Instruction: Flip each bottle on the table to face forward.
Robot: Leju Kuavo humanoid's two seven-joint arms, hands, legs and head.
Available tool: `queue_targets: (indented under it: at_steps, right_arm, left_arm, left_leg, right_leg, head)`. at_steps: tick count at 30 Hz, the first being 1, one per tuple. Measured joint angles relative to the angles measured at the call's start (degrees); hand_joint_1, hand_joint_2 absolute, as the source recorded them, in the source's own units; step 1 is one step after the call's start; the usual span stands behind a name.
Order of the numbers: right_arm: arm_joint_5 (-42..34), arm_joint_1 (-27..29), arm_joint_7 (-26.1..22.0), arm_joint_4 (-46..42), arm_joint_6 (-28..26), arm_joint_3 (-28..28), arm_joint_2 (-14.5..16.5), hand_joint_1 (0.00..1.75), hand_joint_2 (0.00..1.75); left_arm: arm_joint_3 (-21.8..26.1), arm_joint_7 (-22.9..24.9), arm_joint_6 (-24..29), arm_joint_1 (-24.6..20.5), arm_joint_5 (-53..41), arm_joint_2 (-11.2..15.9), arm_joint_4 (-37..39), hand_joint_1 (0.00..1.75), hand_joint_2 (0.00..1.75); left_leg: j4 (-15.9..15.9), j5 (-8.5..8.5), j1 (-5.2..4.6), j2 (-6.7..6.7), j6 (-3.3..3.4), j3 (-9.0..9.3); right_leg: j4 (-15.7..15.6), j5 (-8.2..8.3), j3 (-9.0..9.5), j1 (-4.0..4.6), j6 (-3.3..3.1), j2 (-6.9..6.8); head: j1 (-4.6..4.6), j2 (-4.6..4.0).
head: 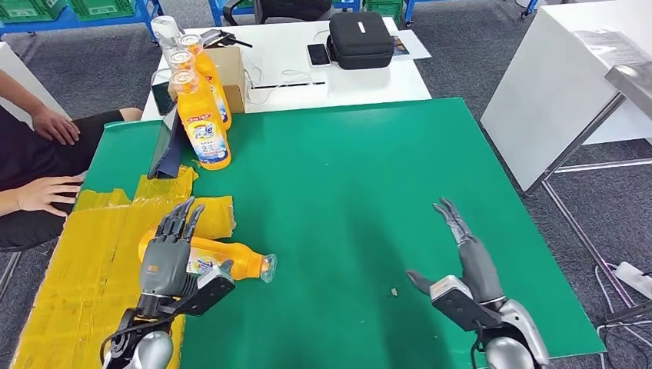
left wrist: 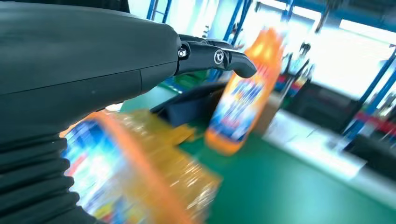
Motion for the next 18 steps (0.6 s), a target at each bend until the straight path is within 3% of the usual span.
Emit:
queue_targets:
  at_steps: [5, 10, 14, 18]
  right_arm:
    - [-1.20, -0.44, -1.44, 0.05, -2.02, 2.12, 5.47, 0.00, 0.00]
    - [0.85, -0.39, -3.22, -1.15, -7.29, 6.07, 10.57, 0.00, 0.00]
    - [1.66, -0.38, -3.26, -1.97, -9.20, 9.04, 12.28, 0.00, 0.00]
    - [1.81, -0.37, -3.26, -2.19, -9.55, 10.45, 13.03, 0.00, 0.00]
  left_arm:
    - [0.90, -6.31, -1.42, 0.95, 12.47, -2.39, -5.88, 0.00, 0.00]
    - [1.82, -12.99, -8.94, 3.31, 27.49, -5.28, -13.74, 0.00, 0.00]
    - [1.83, -15.38, -14.66, 5.99, 33.31, -6.46, -18.62, 0.00, 0.00]
    - [1.83, -15.86, -15.82, 7.42, 34.21, -7.00, -20.91, 0.00, 0.00]
  left_leg:
    - [0.00, 0.01, 0.06, -0.02, -0.01, -0.07]
    - [0.00, 0.01, 0.06, 0.02, -0.01, -0.10]
    - [0.00, 0.00, 0.04, 0.02, -0.01, -0.13]
    - [0.00, 0.00, 0.02, 0.01, -0.01, -0.13]
  right_leg:
    - [0.03, 0.00, -0.03, 0.07, 0.00, -0.02]
    - [0.03, 0.00, -0.07, 0.06, 0.00, -0.01]
    - [0.02, 0.00, -0.12, 0.05, 0.00, -0.01]
    - [0.01, 0.00, -0.12, 0.02, 0.00, -0.02]
  head:
    - [0.03, 0.00]
    - [0.02, 0.00]
    - [0.02, 0.00]
    - [0.02, 0.00]
